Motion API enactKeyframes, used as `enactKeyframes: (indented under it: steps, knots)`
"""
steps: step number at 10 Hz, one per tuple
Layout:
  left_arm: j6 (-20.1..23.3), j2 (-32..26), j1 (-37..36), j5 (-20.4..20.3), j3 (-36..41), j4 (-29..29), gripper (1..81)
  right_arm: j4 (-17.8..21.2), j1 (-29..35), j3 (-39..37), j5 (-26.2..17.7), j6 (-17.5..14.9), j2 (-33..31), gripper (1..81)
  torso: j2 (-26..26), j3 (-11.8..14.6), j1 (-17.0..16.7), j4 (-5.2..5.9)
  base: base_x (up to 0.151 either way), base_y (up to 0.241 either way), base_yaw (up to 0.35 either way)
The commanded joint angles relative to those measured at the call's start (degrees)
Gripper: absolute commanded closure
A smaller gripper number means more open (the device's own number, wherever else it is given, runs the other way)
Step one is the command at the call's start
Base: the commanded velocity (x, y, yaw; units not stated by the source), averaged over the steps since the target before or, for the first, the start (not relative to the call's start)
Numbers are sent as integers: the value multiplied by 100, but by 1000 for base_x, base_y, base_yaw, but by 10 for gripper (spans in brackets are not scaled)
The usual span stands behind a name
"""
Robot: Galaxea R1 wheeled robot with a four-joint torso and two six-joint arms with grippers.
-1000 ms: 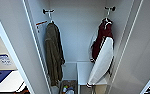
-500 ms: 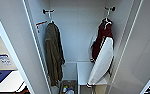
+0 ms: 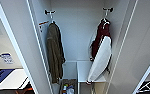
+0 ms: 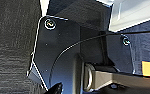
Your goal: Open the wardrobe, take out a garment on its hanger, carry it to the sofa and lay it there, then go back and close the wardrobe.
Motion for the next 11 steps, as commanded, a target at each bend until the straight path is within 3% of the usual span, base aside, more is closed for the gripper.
enactKeyframes:
  steps: [1, 5, 8, 11]
  knots:
    - [25, -58, -164, 239, 28, 94, 10, -264, 287, -20, -292, -22, -71, 10, 0, 0, 0, 0, -73, 0, 0]
    - [25, -57, -164, 239, 19, 94, 10, -2449, 796, -354, -731, -13, 201, 10, -5, 2, -11, 0, 0, 0, 0]
    - [25, 4, -164, 239, -15, 103, 10, -3533, 1069, -943, -828, -4, 703, 10, -5, 2, -9, 0, 0, 0, 0]
    - [34, 197, -173, 230, -208, 94, 10, -3525, 1078, -1497, -785, 49, 1019, 10, -5, 2, -6, 0, 0, 0, 0]
